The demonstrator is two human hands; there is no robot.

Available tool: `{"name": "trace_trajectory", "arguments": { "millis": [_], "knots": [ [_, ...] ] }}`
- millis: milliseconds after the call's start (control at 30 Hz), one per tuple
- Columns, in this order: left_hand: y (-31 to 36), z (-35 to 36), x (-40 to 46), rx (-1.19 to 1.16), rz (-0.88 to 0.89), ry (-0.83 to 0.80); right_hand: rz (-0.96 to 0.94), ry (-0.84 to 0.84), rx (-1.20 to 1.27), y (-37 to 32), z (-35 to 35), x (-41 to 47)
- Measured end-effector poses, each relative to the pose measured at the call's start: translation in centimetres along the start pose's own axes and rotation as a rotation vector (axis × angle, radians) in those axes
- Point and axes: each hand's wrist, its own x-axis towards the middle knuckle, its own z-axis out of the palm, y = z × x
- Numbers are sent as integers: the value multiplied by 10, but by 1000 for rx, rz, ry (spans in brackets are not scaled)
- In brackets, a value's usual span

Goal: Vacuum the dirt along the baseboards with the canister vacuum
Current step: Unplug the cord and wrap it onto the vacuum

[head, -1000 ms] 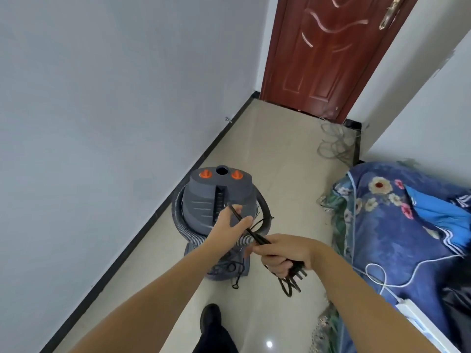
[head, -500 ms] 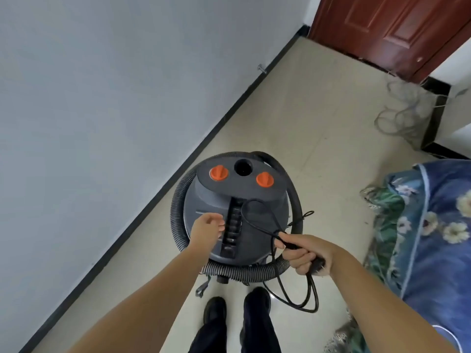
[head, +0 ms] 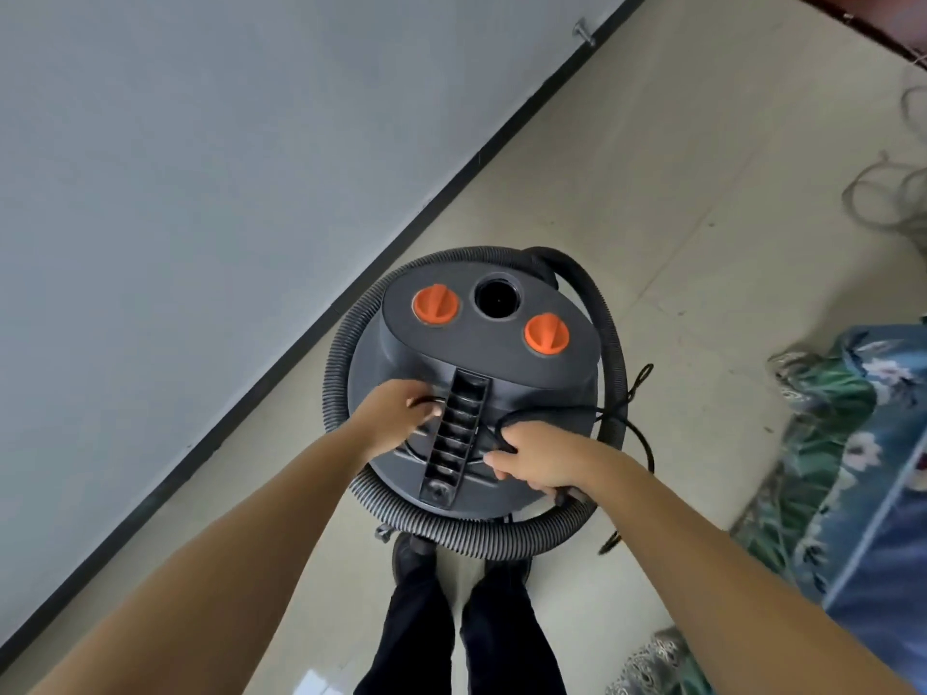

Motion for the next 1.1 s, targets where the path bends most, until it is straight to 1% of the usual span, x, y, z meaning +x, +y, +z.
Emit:
{"name": "trace_trajectory", "arguments": {
  "millis": [33,100,200,267,333,367,400,433,467,500,533,567,600,633,667,767,833,867,933,1000,1033,1100],
  "knots": [
    [-7,-7,1,-12,-12,50,-42,98,-96,-3,6,6],
    [-26,-25,3,-129,-100,173,-87,245,-137,-5,21,15],
    [-67,-62,2,-298,-244,357,-49,456,-219,2,36,15],
    [-92,-86,0,-409,-344,451,-7,561,-222,6,42,13],
    [-103,-98,1,-491,-455,467,7,631,-270,1,45,11],
    [-100,-99,2,-456,-493,461,2,647,-343,-3,46,12],
    [-91,-96,1,-355,-499,447,-3,647,-419,-8,48,13],
    [-79,-90,-2,-217,-442,454,-5,649,-468,-11,49,13],
    [-62,-79,-9,-68,-319,494,17,643,-500,-13,51,13],
    [-43,-64,-20,28,-136,531,41,652,-521,-15,53,13],
    [-23,-44,-33,73,48,518,56,669,-539,-16,54,11],
    [-7,-20,-44,137,195,481,59,718,-559,-17,54,8],
    [7,6,-53,206,298,432,59,794,-575,-17,55,6],
    [19,27,-59,277,336,380,46,881,-588,-15,55,5],
    [26,45,-62,321,309,346,27,972,-600,-13,55,5],
    [21,68,-45,298,121,228,-22,1145,-635,2,53,5],
    [12,69,-38,310,174,231,-14,1236,-643,15,47,4],
    [9,69,-36,304,215,241,-9,1255,-641,18,42,3],
    [5,69,-31,265,323,260,-68,1218,-640,15,26,6],
    [3,69,-22,231,438,281,-168,1099,-641,12,6,14],
    [4,68,-16,212,466,290,-181,1037,-651,12,-3,18],
    [8,64,0,192,500,300,-119,959,-670,14,-16,27]
  ]
}}
